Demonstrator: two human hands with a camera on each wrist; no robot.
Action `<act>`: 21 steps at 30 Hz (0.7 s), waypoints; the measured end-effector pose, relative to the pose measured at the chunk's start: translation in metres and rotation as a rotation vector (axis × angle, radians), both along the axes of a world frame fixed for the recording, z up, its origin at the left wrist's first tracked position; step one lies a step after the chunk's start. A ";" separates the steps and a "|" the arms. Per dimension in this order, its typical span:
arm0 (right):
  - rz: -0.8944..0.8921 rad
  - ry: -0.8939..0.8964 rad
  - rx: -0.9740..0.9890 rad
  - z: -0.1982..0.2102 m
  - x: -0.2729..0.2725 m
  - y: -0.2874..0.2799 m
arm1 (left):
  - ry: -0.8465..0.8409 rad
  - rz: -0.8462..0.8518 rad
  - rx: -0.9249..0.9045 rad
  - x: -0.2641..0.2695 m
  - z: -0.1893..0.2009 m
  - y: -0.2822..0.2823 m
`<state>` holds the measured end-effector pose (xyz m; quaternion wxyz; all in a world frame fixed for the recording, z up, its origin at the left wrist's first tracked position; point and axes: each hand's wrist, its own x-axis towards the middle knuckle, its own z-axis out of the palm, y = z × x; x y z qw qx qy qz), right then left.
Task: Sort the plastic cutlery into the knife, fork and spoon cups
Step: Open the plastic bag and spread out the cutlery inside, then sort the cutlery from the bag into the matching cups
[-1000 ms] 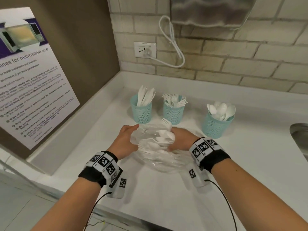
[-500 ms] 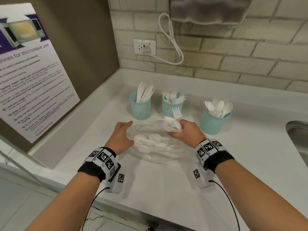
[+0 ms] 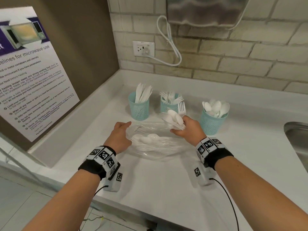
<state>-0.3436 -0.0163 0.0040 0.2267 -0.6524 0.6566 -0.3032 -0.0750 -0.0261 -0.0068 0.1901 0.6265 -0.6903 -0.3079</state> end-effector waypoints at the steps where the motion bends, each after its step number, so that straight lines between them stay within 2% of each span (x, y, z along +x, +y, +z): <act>1: 0.001 0.013 0.002 -0.001 -0.002 0.000 | -0.002 0.002 -0.002 0.000 0.000 0.000; 8: -0.036 0.024 -0.031 -0.007 -0.009 -0.003 | -0.028 0.021 0.012 0.000 -0.007 0.000; 10: -0.086 -0.061 -0.044 -0.007 -0.009 -0.006 | -0.047 0.023 0.029 -0.001 -0.007 0.001; 12: -0.125 -0.171 -0.074 -0.004 -0.009 -0.008 | -0.139 0.027 0.013 -0.004 -0.004 0.003; 14: -0.144 -0.255 -0.149 0.004 -0.009 -0.009 | -0.271 0.043 -0.110 -0.011 0.004 0.007; 16: -0.147 -0.322 -0.197 0.013 -0.010 -0.010 | -0.293 0.036 -0.314 -0.025 0.014 0.011; 18: -0.139 -0.368 -0.181 0.017 -0.012 -0.010 | -0.191 -0.043 -0.445 -0.049 0.026 0.011; 21: -0.114 -0.362 -0.113 0.012 -0.017 -0.005 | -0.131 -0.284 -0.340 -0.092 0.033 0.004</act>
